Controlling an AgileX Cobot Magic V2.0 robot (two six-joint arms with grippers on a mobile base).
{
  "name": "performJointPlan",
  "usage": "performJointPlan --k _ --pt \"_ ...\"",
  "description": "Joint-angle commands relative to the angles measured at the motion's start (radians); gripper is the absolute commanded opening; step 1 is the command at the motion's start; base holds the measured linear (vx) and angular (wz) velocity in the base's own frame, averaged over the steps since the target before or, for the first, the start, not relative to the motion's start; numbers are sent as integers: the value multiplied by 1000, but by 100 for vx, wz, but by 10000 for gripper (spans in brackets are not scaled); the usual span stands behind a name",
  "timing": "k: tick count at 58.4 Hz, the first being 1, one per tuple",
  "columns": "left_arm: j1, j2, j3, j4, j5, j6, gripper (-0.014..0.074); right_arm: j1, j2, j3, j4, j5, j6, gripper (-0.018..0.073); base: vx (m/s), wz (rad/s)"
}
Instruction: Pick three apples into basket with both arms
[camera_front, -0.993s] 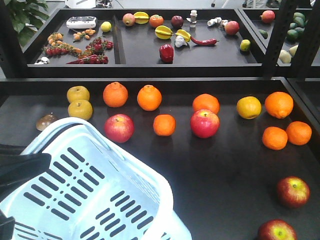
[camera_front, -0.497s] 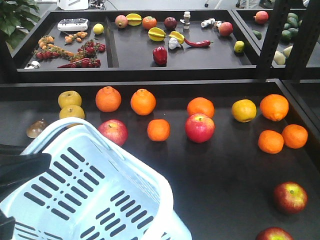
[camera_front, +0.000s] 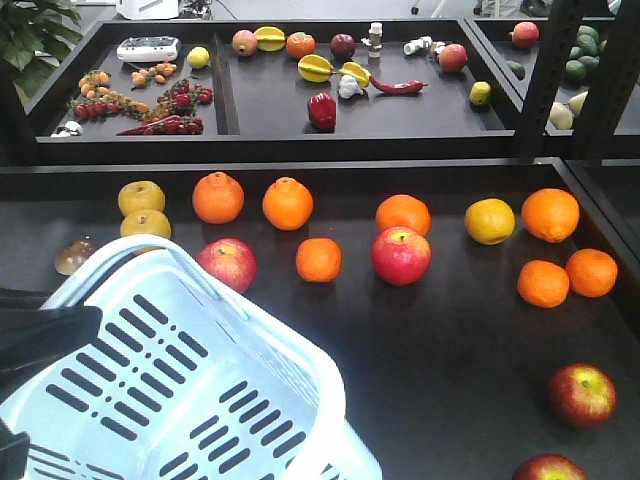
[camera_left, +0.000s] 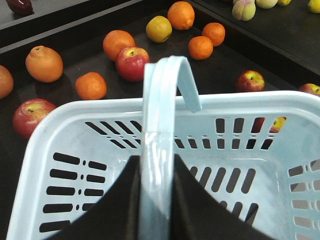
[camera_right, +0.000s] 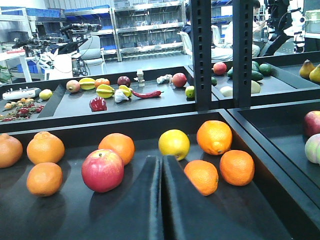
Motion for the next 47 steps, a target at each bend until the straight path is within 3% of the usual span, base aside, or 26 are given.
performJointPlan --k 1,47 --pt "-5 -4 -30 -10 -91 -14 -6 -3 -12 13 -8 -74 -8 -5 0 0" --pt "-5 -4 -30 -10 -91 -14 -6 -3 -12 13 -8 -74 -8 -5 0 0"
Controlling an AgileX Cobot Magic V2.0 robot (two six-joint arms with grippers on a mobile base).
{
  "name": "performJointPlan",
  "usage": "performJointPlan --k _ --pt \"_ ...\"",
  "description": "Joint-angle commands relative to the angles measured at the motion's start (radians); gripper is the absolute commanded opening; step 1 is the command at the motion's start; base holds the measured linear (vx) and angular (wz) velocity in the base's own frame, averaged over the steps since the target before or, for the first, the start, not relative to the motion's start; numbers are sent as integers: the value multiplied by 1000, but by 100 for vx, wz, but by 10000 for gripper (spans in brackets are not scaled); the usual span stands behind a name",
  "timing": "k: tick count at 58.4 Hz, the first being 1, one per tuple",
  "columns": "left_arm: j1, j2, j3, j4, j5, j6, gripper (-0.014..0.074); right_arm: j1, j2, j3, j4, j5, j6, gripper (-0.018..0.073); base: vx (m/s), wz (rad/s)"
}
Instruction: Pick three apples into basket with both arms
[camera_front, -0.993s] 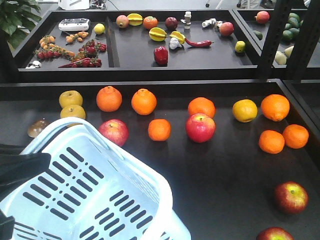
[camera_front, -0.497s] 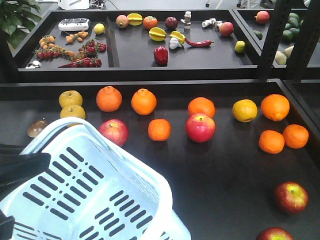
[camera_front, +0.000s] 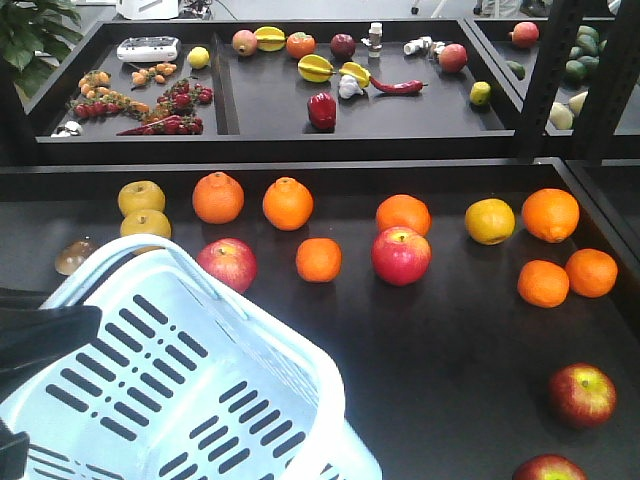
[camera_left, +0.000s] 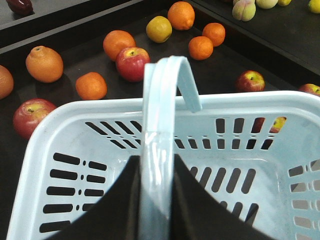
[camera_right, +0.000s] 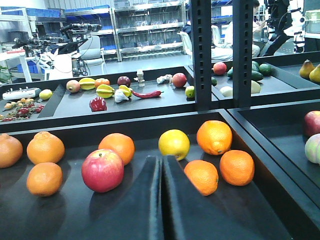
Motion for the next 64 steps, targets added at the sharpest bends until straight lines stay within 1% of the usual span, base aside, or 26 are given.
performJointPlan --k 1,28,39,47,52,58,64 --pt "-5 -4 -30 -10 -91 -14 -6 -3 -12 13 -8 -74 -8 -5 0 0" --pt "-5 -4 -30 -15 -94 -14 -6 -3 -12 13 -8 -74 -8 -5 0 0" --pt "-5 -3 -30 -87 -177 -11 -6 -3 -12 13 -8 -74 -8 -5 0 0" --pt "-5 34 -30 -110 -216 -1 -6 -3 -12 13 -8 -74 -8 -5 0 0" --pt "-5 80 -34 -117 -236 28 -6 -3 -12 13 -8 -74 -8 -5 0 0" --pt "-5 152 -71 -120 -241 103 -6 -3 -12 13 -8 -74 -8 -5 0 0" --pt "-5 242 -150 -157 -241 202 -6 -3 -12 13 -8 -74 -8 -5 0 0"
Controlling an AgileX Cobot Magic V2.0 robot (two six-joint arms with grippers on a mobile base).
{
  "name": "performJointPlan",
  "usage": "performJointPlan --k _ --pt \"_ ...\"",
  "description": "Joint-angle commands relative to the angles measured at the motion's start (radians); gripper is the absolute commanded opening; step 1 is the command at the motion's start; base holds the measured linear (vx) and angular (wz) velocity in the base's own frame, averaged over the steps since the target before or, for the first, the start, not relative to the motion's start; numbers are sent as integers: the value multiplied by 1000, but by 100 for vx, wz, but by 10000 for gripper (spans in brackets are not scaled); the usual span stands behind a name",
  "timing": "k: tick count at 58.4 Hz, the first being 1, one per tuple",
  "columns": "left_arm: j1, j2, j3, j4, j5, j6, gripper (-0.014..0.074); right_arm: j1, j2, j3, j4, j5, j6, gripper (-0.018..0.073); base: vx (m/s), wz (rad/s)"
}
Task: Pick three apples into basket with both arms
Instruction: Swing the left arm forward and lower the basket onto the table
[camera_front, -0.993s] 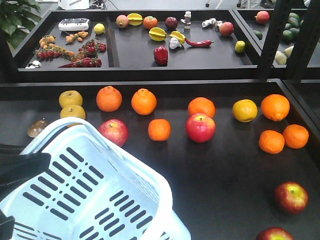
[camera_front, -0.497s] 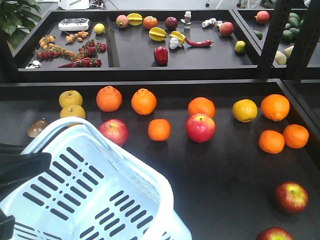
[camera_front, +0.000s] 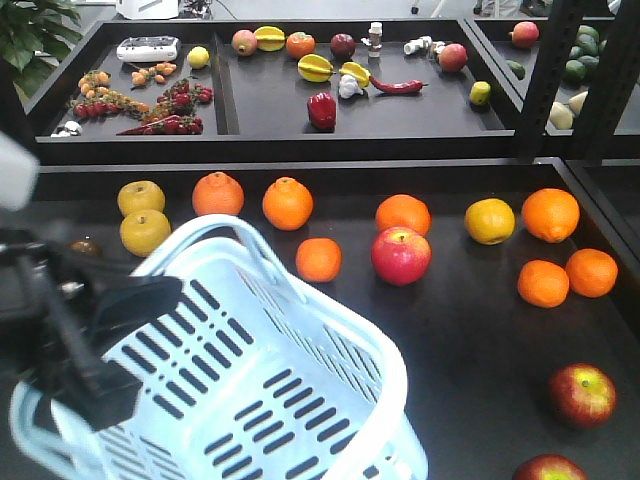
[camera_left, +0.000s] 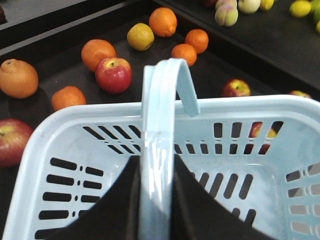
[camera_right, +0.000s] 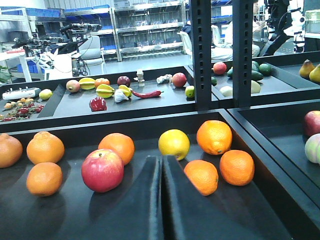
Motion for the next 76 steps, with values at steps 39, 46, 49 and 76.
performJointPlan --k 39,46,49,76 --pt "-5 773 -648 -318 146 795 -6 -3 -12 13 -8 -74 -8 -5 0 0" --pt "-5 841 -716 -316 181 813 -6 -3 -12 13 -8 -74 -8 -5 0 0" --pt "-5 860 -738 -316 193 823 -6 -3 -12 13 -8 -74 -8 -5 0 0" --pt "17 912 -782 -236 197 842 -6 -3 -12 13 -8 -74 -8 -5 0 0"
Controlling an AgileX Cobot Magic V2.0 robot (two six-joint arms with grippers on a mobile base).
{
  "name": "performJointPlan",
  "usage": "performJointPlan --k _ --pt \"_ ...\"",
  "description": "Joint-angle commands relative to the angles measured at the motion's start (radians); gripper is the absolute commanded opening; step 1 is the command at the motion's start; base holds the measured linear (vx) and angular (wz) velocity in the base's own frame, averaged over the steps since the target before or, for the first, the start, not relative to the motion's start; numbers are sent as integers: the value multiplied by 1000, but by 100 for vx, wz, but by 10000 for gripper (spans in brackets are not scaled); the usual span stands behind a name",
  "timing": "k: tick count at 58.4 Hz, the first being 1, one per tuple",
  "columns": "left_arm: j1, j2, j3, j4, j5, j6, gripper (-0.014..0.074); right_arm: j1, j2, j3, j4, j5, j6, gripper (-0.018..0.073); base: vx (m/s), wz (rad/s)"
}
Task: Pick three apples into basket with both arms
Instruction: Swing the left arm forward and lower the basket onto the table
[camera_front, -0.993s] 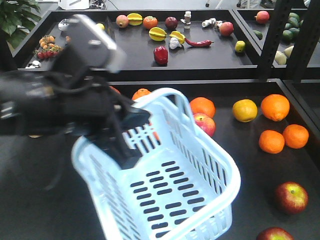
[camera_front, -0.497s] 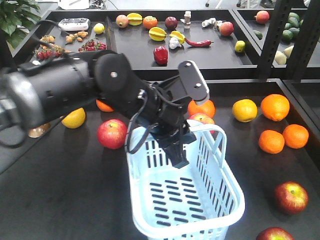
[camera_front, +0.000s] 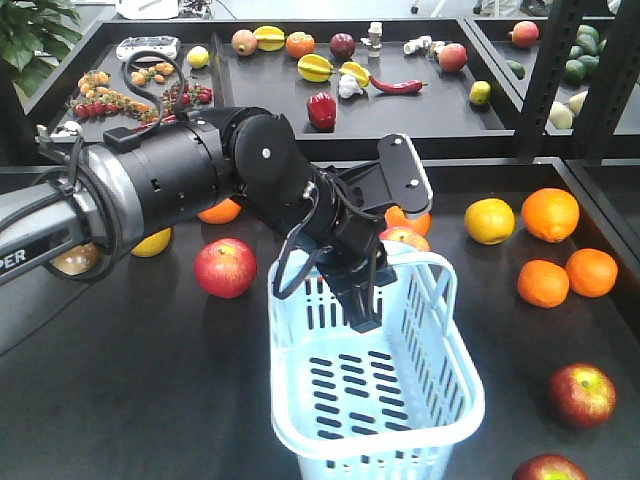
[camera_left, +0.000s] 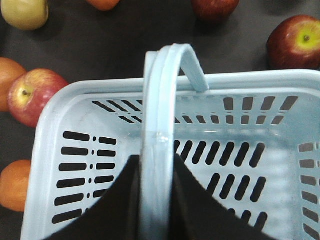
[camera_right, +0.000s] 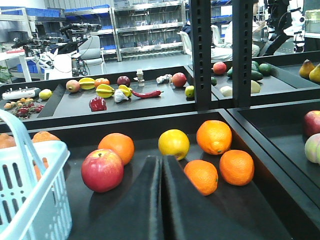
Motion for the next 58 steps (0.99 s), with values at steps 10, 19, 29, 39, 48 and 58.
performJointPlan --k 10,19,29,39,48,58 --pt "36 -44 -40 -19 -49 -7 -6 -3 -12 13 -8 -74 -8 -5 0 0" --pt "46 -44 -40 -20 -83 -7 -6 -3 -12 13 -8 -74 -8 -5 0 0" --pt "46 -44 -40 -20 -95 -7 -3 -3 -12 13 -8 -74 -8 -5 0 0" --pt "46 -44 -40 -20 -88 -31 7 -3 -12 13 -8 -74 -8 -5 0 0" --pt "46 -44 -40 -20 -87 -34 29 -3 -12 13 -8 -74 -8 -5 0 0" --pt "46 -44 -40 -17 -89 -86 105 -3 -12 13 -8 -74 -8 -5 0 0"
